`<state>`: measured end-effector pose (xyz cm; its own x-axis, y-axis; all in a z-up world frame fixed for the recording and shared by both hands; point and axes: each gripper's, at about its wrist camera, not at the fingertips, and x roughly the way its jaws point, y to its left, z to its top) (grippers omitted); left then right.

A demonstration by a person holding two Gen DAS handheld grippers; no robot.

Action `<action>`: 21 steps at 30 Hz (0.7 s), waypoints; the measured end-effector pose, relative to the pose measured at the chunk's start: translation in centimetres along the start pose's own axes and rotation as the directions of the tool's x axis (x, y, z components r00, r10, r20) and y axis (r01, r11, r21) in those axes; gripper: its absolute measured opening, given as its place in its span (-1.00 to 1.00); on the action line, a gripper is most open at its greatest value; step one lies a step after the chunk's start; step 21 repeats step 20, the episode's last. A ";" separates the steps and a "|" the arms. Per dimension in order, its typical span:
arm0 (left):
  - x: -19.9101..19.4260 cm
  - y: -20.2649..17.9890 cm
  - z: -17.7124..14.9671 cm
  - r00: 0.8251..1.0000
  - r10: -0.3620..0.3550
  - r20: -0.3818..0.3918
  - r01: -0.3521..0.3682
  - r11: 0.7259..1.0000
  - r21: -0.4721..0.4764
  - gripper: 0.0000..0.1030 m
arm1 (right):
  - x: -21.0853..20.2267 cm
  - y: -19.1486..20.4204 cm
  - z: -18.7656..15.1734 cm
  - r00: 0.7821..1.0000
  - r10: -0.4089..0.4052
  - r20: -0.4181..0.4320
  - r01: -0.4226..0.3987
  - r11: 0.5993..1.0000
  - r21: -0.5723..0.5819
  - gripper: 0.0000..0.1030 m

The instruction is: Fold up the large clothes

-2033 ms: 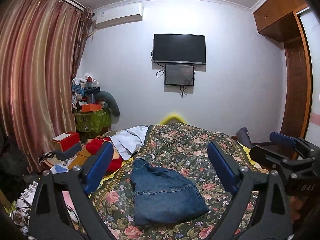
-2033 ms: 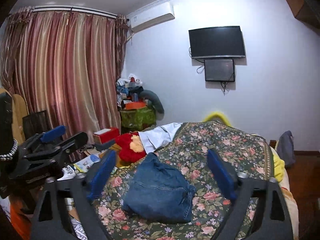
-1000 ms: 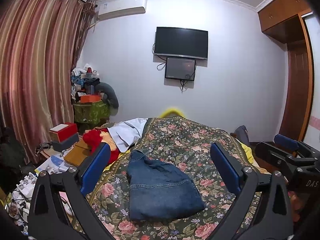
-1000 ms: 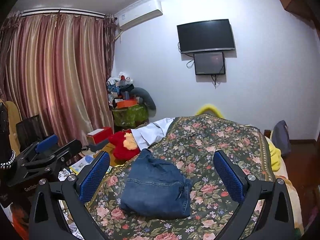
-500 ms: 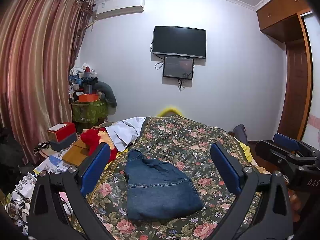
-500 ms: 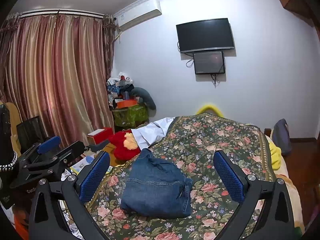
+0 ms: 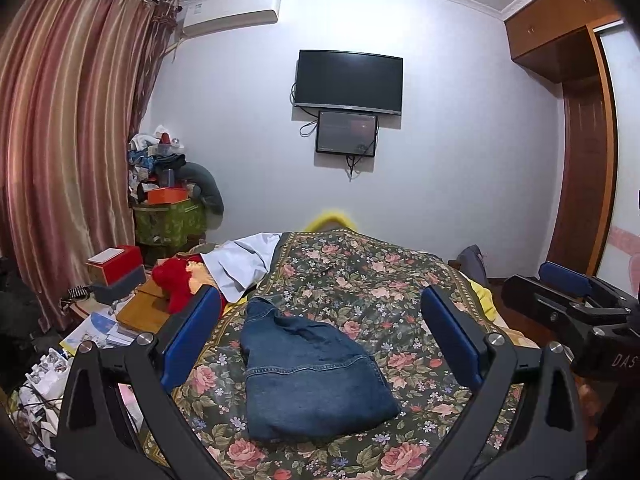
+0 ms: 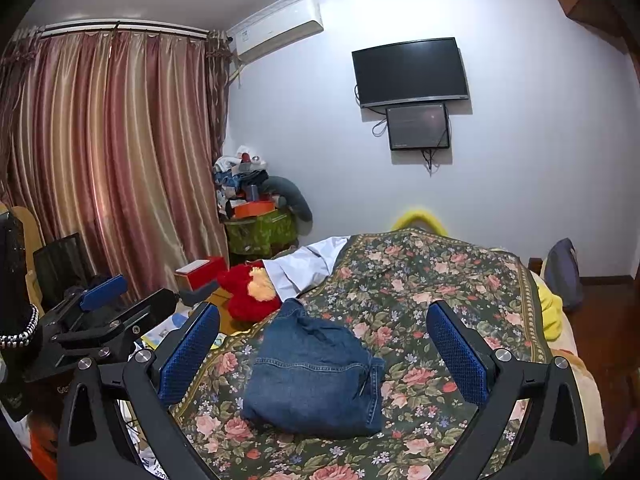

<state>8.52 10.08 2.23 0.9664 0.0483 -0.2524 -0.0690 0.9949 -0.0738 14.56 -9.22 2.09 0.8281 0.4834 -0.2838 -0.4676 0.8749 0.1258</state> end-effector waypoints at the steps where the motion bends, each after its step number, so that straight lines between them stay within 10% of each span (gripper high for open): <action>1: 0.0 -0.1 0.0 1.000 -0.003 -0.001 0.003 1.000 0.003 0.96 | 0.0 0.0 0.0 1.000 0.000 -0.001 0.000 1.000 0.000 1.00; 21: -0.1 -0.5 0.1 0.999 -0.034 0.003 0.034 0.999 0.023 0.96 | -0.2 0.3 0.1 1.000 -0.008 0.004 0.008 1.000 0.019 1.00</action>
